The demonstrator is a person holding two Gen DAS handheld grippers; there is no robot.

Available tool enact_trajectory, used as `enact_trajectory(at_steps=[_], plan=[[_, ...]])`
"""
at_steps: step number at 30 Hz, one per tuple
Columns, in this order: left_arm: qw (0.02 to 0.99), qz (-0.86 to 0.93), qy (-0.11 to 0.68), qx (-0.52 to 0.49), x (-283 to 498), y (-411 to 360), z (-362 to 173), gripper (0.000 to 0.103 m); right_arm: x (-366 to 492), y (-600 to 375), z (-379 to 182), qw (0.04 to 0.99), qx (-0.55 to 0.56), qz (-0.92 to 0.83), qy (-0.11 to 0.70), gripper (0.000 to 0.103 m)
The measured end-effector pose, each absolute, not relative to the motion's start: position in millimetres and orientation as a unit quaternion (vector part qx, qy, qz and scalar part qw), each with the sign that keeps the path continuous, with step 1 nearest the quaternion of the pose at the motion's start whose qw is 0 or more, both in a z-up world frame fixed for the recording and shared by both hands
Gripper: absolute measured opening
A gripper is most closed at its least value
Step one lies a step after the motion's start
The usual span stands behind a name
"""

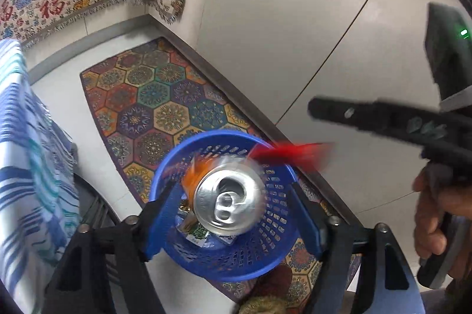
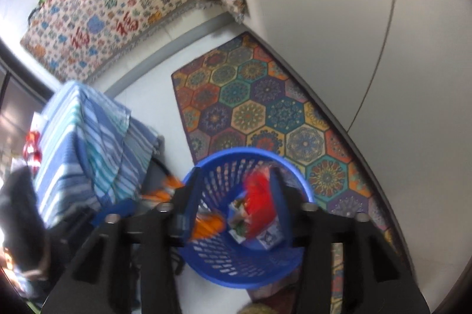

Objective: Collect trash
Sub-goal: 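Open both tools over the blue wastebasket to drop the can and wrapper, then move both tools back over the table toward the remaining trash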

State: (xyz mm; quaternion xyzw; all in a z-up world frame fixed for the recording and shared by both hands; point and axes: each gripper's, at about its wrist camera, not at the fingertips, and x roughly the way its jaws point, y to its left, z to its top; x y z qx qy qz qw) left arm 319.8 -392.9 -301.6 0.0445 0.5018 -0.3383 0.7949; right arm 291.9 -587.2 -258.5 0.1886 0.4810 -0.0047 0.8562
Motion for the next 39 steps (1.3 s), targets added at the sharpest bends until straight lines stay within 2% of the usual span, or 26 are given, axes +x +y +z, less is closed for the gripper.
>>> enact_trajectory(at_steps=[3,7,11,16,23,31,39], plan=[[0.79,-0.337,0.51,0.049,324,-401,-309,0.077,290,-594,-254,0.86,0.196,-0.014,0.471,0.053],[0.796,-0.333,0.504,0.036,319,-395,-297,0.077,288,-600,-246,0.868,0.188,-0.035,0.459,0.067],[0.808,-0.335,0.484,0.026,300,-374,-264,0.077,287,-596,-234,0.879,0.157,-0.066,0.445,0.083],[0.829,-0.342,0.442,0.034,254,-316,-216,0.077,284,-582,-216,0.893,0.13,-0.08,0.422,0.096],[0.862,-0.258,0.433,0.043,210,-194,-200,0.078,283,-523,-199,0.906,0.061,-0.055,0.416,0.097],[0.886,-0.127,0.445,0.017,209,-52,-207,0.078,254,-368,-182,0.919,-0.014,0.088,0.384,0.097],[0.891,-0.038,0.452,0.016,234,38,-218,0.078,232,-223,-207,0.877,-0.067,0.201,0.431,0.097]])
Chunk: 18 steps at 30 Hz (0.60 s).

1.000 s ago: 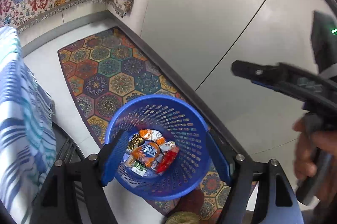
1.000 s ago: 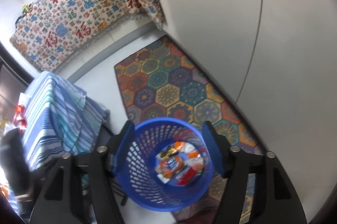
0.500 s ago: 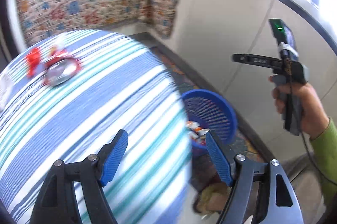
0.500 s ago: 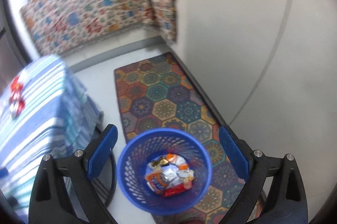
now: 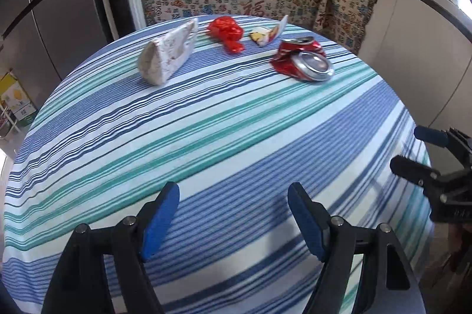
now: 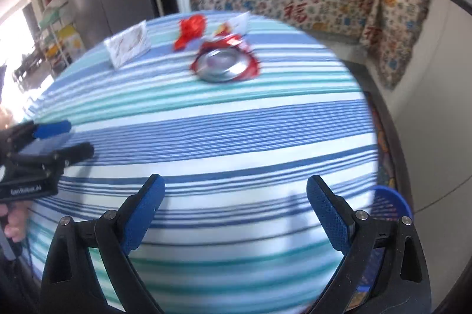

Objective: Collect trash
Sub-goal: 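Move both tools back over the table toward the remaining trash, then grasp the cream butterfly-print paper box with the left tool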

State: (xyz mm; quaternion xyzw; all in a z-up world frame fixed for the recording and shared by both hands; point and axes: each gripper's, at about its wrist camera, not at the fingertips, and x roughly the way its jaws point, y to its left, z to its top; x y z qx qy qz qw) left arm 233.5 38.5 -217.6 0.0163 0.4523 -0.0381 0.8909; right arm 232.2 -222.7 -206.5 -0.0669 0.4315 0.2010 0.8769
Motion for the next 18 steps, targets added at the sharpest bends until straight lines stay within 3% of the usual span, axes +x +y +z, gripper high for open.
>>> enact_trajectory(at_steps=[4,7,11,18], plan=[[0.891,-0.019,0.453,0.012,241,57,-225,0.078,243,-191,-226,0.867,-0.068,0.191,0.454,0.1],[0.892,-0.017,0.451,0.012,250,64,-226,0.084,256,-176,-229,0.871,-0.071,0.178,0.453,0.102],[0.887,-0.017,0.462,0.016,263,69,-230,0.103,272,-165,-231,0.872,-0.068,0.164,0.457,0.103],[0.886,-0.041,0.461,0.027,281,78,-230,0.103,295,-162,-231,0.879,-0.059,0.148,0.45,0.103]])
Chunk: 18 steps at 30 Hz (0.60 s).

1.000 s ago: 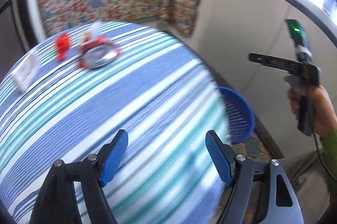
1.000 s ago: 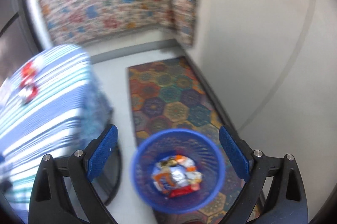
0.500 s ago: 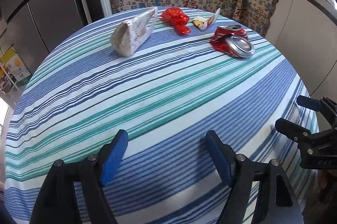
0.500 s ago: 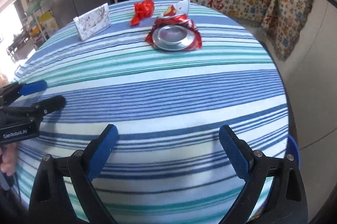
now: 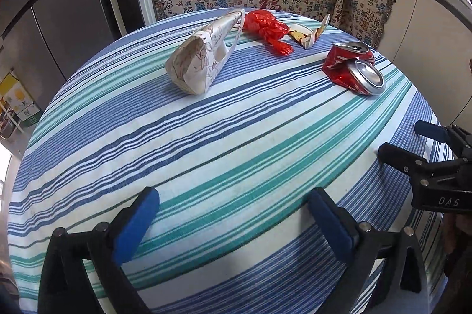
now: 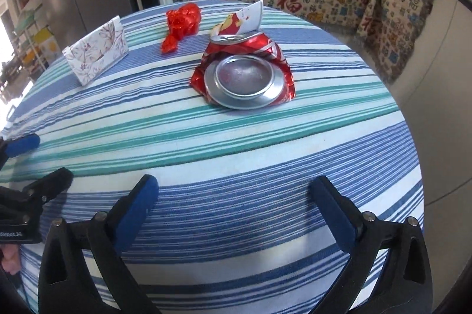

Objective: Collect trash
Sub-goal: 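Grasp the cream butterfly-print paper box with the left tool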

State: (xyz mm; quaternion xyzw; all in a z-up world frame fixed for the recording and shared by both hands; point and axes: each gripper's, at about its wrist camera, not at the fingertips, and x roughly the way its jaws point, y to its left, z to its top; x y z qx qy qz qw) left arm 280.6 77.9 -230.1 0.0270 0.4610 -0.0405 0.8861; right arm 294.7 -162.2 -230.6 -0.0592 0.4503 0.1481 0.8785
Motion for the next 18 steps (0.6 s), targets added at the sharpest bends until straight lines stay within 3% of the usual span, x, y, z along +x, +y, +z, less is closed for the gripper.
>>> enact_trajectory(at_steps=[18], plan=[[0.89,-0.068,0.448,0.038,371,115,-229,0.103,298,-162,-230,0.878,-0.06,0.149,0.45,0.103]])
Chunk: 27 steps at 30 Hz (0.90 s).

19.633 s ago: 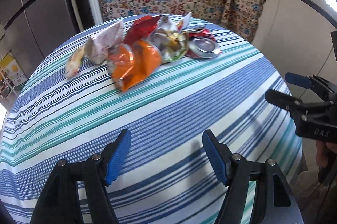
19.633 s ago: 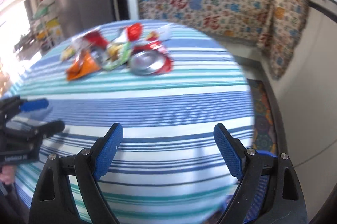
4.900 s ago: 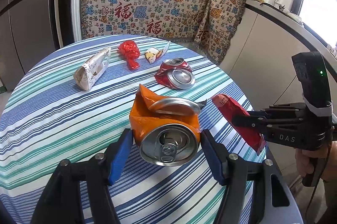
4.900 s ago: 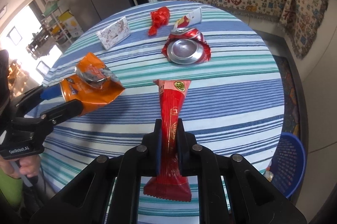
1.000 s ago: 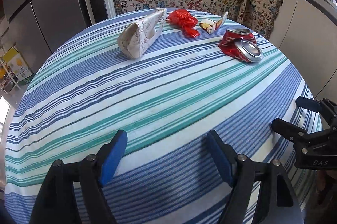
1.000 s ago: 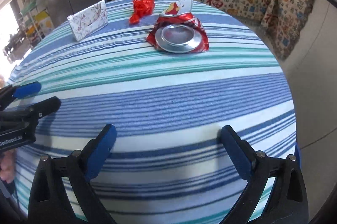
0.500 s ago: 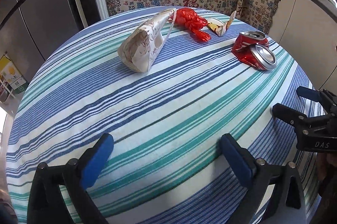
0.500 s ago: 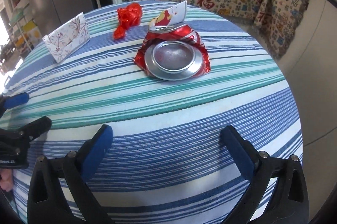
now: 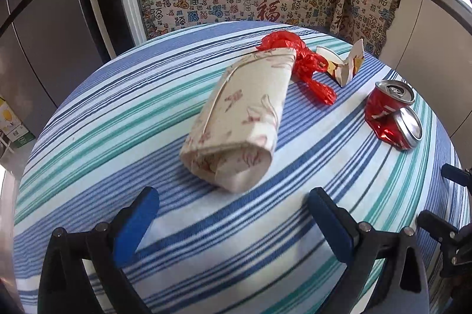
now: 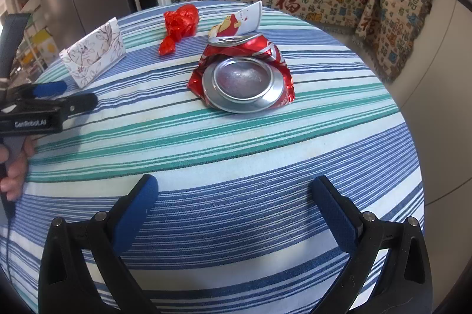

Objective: Collect trash
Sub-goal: 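Grasp the cream butterfly-print paper box with the left tool, then grasp the crushed red can with the right tool while the left tool holds the box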

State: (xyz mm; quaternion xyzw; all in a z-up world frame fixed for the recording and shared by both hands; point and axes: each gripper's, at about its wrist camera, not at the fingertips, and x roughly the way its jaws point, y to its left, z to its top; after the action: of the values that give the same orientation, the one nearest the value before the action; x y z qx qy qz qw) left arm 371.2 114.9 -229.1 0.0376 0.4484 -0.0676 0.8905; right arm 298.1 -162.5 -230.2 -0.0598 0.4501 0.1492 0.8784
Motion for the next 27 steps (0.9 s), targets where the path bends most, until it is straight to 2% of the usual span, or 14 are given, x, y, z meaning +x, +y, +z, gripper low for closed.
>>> enact_trajectory(at_steps=[7,9,10,11,13,18,19,20,27], plan=[[0.889,-0.094,0.446,0.046,396,108,-229,0.101,304,-162,-230,0.878,-0.059,0.152,0.45,0.103],[0.89,-0.103,0.44,0.051,396,104,-227,0.091,316,-162,-230,0.876,-0.066,0.164,0.449,0.103],[0.892,-0.108,0.435,0.055,394,102,-225,0.079,325,-163,-230,0.875,-0.07,0.17,0.448,0.103],[0.894,-0.113,0.43,0.059,391,98,-223,0.062,336,-165,-231,0.875,-0.07,0.173,0.447,0.103],[0.896,-0.121,0.424,0.062,385,94,-221,0.045,355,-165,-231,0.872,-0.073,0.176,0.45,0.103],[0.898,-0.102,0.427,0.036,368,100,-221,0.042,382,-158,-229,0.874,-0.079,0.196,0.437,0.101],[0.898,-0.098,0.427,0.032,362,100,-221,0.042,383,-158,-229,0.873,-0.072,0.203,0.438,0.09],[0.899,-0.093,0.428,0.028,355,100,-220,0.042,382,-157,-227,0.878,-0.076,0.2,0.429,0.082],[0.894,-0.065,0.442,0.015,290,91,-220,0.042,336,-158,-227,0.872,-0.085,0.216,0.432,0.082]])
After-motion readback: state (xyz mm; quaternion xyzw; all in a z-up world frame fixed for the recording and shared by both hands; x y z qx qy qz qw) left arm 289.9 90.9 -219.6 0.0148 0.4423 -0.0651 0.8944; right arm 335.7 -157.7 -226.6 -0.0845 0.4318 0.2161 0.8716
